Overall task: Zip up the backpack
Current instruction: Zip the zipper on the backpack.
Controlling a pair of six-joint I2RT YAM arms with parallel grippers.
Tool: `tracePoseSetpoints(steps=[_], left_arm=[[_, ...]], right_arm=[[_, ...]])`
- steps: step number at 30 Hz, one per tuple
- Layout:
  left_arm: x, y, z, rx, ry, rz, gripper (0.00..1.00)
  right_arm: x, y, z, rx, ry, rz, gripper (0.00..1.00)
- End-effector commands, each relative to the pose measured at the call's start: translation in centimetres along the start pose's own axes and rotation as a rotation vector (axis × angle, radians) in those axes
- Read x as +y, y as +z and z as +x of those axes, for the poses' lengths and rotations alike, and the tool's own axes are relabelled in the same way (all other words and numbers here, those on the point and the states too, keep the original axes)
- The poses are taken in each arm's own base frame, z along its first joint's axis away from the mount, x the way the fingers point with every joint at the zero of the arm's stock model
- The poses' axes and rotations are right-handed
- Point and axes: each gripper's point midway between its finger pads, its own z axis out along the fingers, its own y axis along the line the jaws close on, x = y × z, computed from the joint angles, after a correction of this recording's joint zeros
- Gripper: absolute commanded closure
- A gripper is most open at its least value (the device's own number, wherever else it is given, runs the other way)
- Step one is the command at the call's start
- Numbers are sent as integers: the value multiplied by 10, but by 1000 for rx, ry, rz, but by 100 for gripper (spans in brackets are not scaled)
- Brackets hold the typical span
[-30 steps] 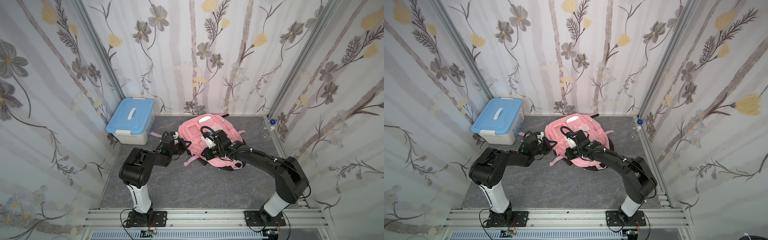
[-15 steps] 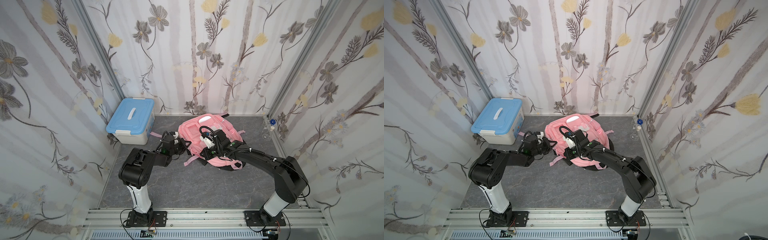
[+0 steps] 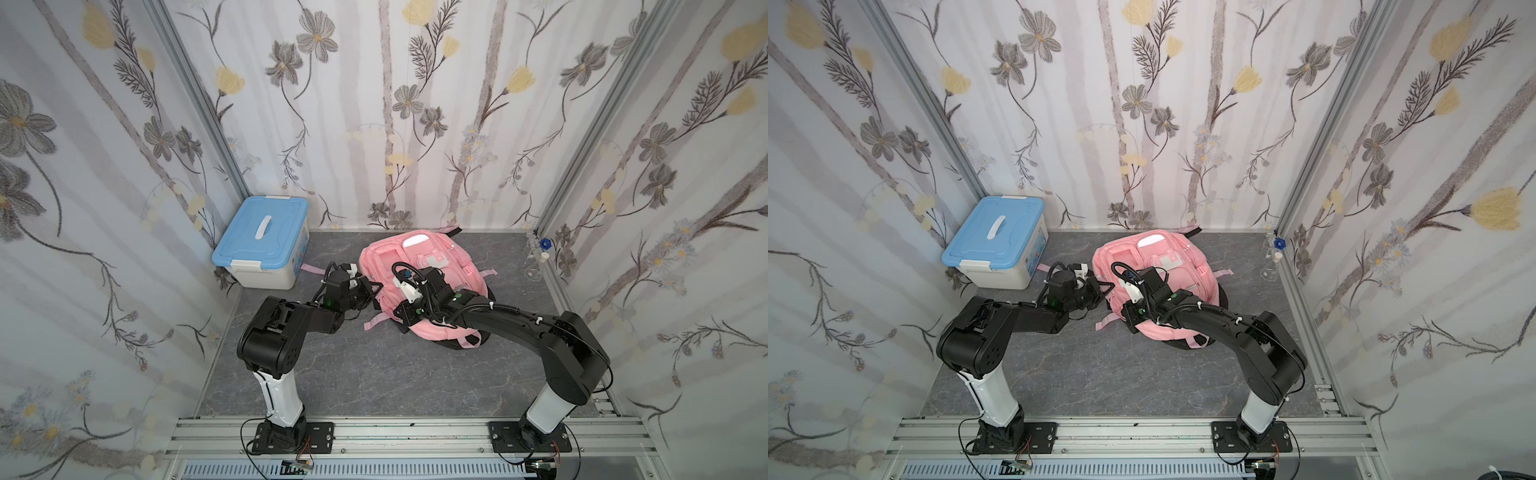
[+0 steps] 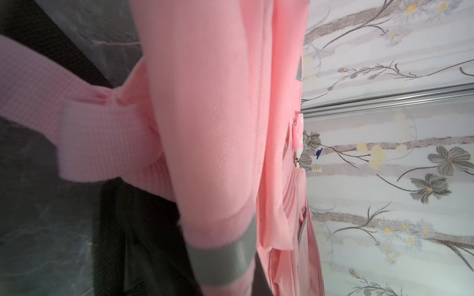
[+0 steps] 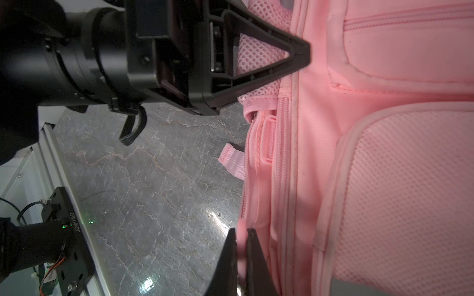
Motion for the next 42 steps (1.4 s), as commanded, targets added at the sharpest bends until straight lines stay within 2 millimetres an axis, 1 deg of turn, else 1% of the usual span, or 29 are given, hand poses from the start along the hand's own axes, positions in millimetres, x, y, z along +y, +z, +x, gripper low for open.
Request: tracePoseSetpoints(steps=[1,5,8,10,12,16,19,22,30,33,35,38,39,42], left_arm=[[-10,-3,10,42,19,35,100],[-2,-11,9,14,1,-9,100],[5,-20,11,-6,-11,-52,100],[9,-24,14,-11,-16,-84,100],[14,-28,21,-10,-18,-123,100],[18,-26,34,8,-15,-169,100],[18,-23,36,14,-26,-169,100],[15,-20,37,20,-23,-164,100],[14,-23,41,25,-22,-174,100],[15,-26,40,16,-20,-187,100],[22,-29,41,8,-30,-214,100],[33,-35,41,-7,-52,-268,100],[38,-38,42,-11,-61,-290,100],[43,-40,43,-14,-73,-324,100]], right_arm=[[2,-5,-44,-171,-15,30,100],[-6,-4,-43,-168,2,80,100],[-15,-6,-39,-156,5,131,100],[-21,-8,-37,-147,7,160,100],[-23,-9,-36,-141,10,162,100],[-9,-9,-31,-130,4,106,100],[4,-8,-26,-131,-13,70,100],[17,-5,-25,-148,-27,26,100],[43,18,-35,-155,-46,-82,100],[51,21,-38,-149,-56,-104,100],[49,19,-38,-149,-62,-88,100],[40,13,-38,-142,-74,-44,100],[35,12,-37,-135,-73,-29,100],[18,10,-33,-111,-59,10,100]])
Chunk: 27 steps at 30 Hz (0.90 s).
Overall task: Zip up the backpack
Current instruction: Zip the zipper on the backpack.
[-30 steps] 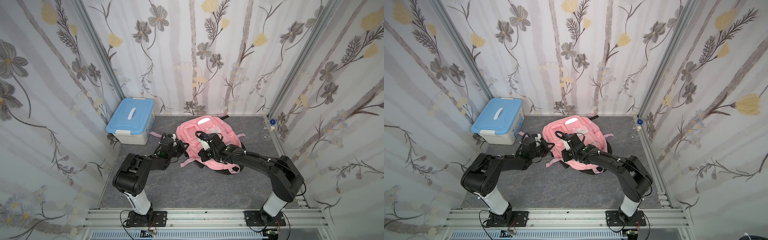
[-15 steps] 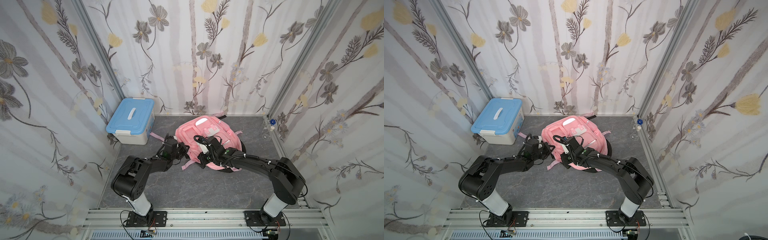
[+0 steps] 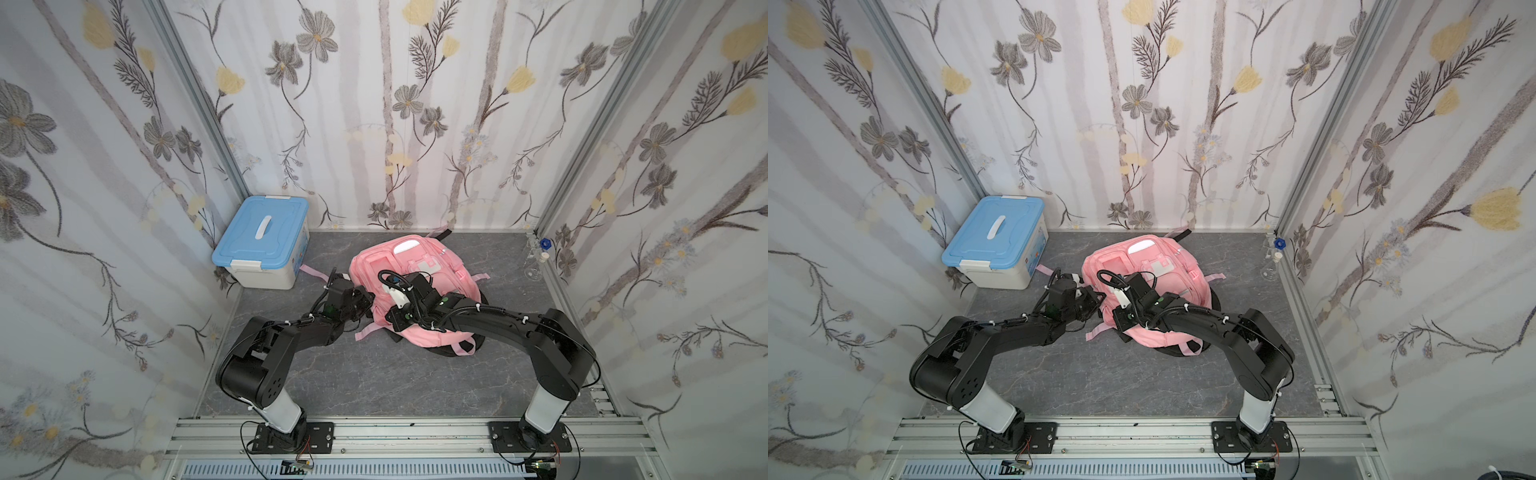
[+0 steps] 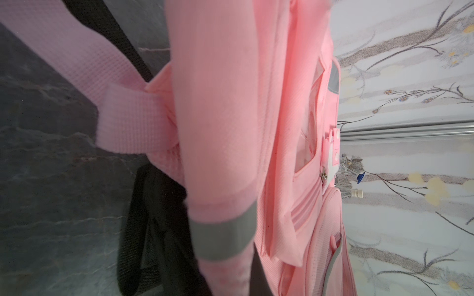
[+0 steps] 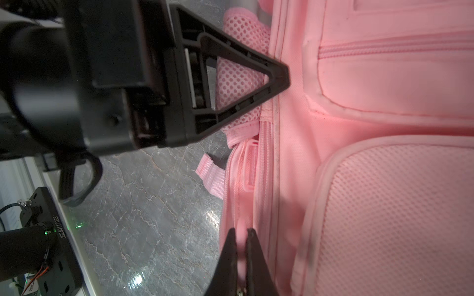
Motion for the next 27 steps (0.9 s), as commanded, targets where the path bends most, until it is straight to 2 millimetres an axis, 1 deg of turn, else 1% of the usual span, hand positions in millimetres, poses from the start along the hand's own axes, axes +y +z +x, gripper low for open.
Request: tracePoseSetpoints(steps=[1,6,9,12,13,14,15,17,18,19,20,21,24,27], left_arm=[[22,-4,27,112,-38,-97,100],[29,-8,36,128,-51,-161,100],[31,-9,44,145,-46,-193,100],[30,-5,55,181,-50,-208,100],[28,-4,59,196,-44,-210,95],[27,-3,61,206,-37,-214,80],[25,-2,63,219,-29,-215,67],[21,-3,63,223,-17,-200,65],[19,-5,62,221,-10,-195,60],[18,-6,60,214,-2,-199,44],[16,-7,59,207,5,-193,32],[12,-7,57,200,10,-178,25],[5,-6,50,173,16,-106,16],[0,-6,37,146,9,-30,14]], right_arm=[[-5,-10,-36,-133,-23,12,100],[-47,-11,-32,-100,28,99,100],[-66,-10,-31,-77,38,156,100],[-79,-9,-34,-65,52,193,100],[-82,-7,-35,-61,57,197,100],[-85,-6,-36,-58,61,201,100],[-86,-6,-38,-60,64,197,100],[-87,-6,-40,-67,62,196,100],[-88,-6,-40,-63,61,200,100],[-90,-6,-40,-63,61,204,100],[-92,-6,-40,-61,64,203,100],[-91,-6,-40,-61,65,185,100],[-87,-7,-41,-53,61,138,100],[-82,-9,-40,-44,56,102,100]])
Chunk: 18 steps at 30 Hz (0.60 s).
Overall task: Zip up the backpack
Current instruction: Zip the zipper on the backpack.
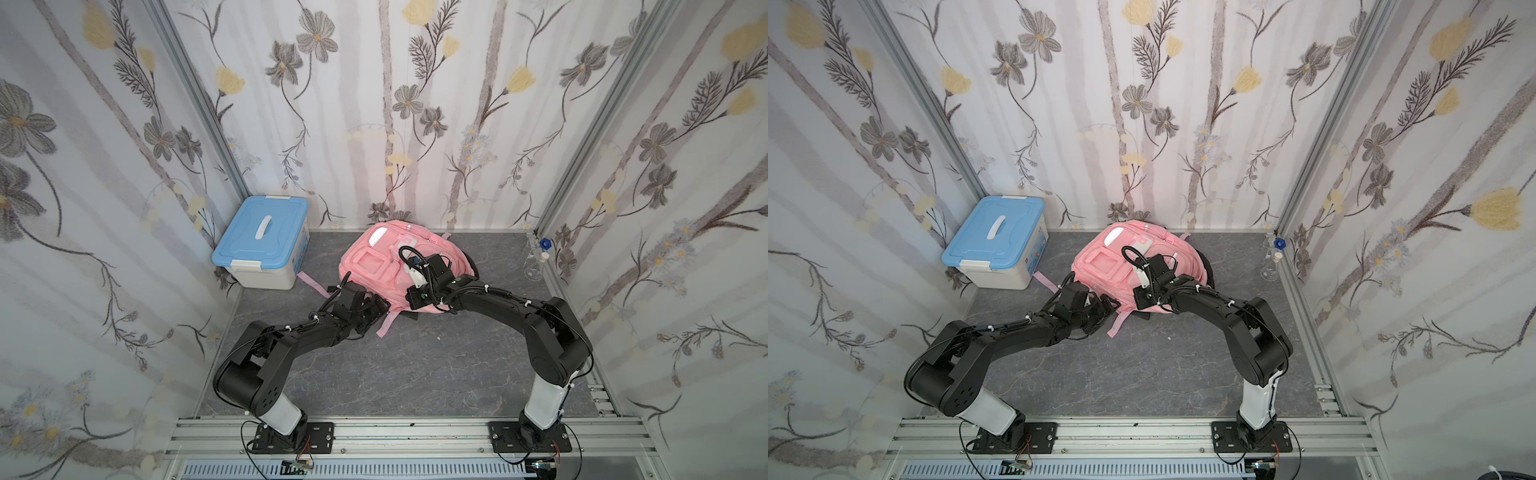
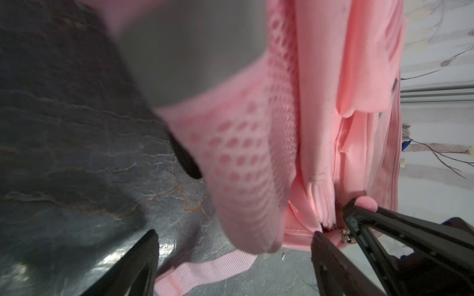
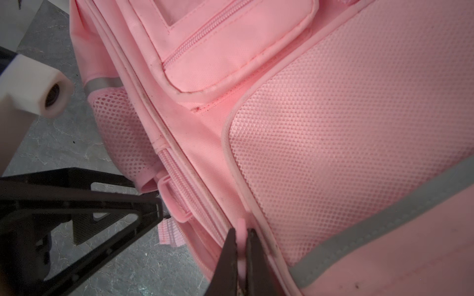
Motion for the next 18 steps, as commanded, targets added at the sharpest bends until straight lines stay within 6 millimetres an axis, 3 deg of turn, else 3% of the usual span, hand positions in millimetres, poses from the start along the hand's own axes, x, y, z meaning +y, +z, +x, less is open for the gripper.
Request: tracePoseSetpoints(steps=[1,10,18], left_arm=[[-18,-3,-17,-44,27,115,13],[-59,-18,-69,-145,55,362,9],[-72,-16,-80,-156,54,403,6]], right_arm=[[10,-5,-10,-27,-24,-62,100],[23,-25,-5,32,-33,-140,100],[31,-55,-41,-24,3,-199,100]])
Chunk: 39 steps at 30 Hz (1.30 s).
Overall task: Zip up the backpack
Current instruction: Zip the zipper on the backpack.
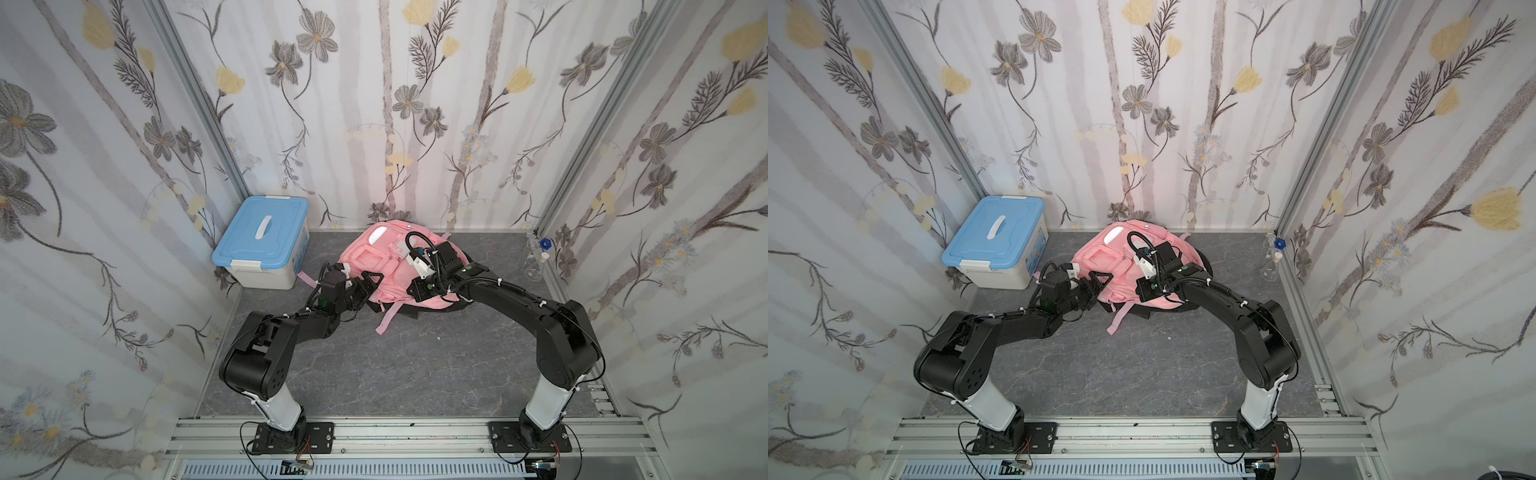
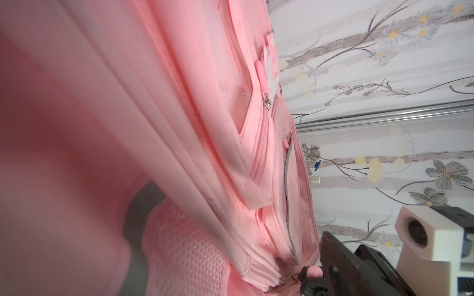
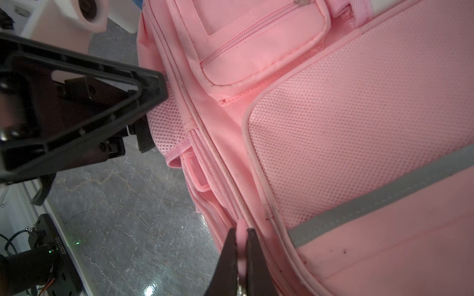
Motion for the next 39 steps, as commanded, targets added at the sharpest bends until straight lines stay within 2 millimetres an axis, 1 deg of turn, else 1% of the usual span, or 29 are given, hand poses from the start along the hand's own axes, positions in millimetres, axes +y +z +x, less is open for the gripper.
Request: tracePoseSetpoints(steps=[1,4,7,11,15,16,18,21,23,25,28,31,34,35,38,39], left_arm=[[-14,2,-7,-12,10,68,6],[-13,2,-13,-30,-2,81,5],[-12,2,-22,-53,-9,101,5],[-16,9,-30,-66,-25,155,5],[-16,20,-34,-58,-50,197,5],[-19,22,-35,-54,-58,222,5],[-24,23,-35,-47,-70,246,5],[-24,21,-34,-44,-52,227,6],[-23,23,-34,-39,-42,223,9],[-26,26,-34,-30,-37,243,20],[-26,35,-33,-7,-47,273,42],[-29,38,-35,-5,-47,306,62],[-31,38,-36,-9,-43,308,93],[-32,37,-36,-10,-40,309,100],[-35,35,-34,-8,-24,295,100],[-32,35,-32,-4,-24,277,100]], right_arm=[[18,-17,-20,-46,11,-96,100],[23,-29,-29,-63,17,-121,100],[26,-35,-32,-63,18,-134,100],[25,-35,-28,-45,29,-139,100],[25,-36,-24,-34,32,-147,100],[24,-36,-23,-30,35,-143,100],[22,-37,-21,-28,38,-139,100],[21,-40,-20,-27,38,-133,100],[21,-40,-17,-20,35,-136,100],[21,-40,-14,-11,36,-139,100],[21,-40,-11,-8,37,-140,100],[20,-38,-10,-7,38,-141,100],[17,-35,-9,-7,42,-137,100],[18,-34,-9,-11,40,-139,100],[17,-32,-10,-26,37,-138,100],[18,-32,-10,-32,33,-138,100]])
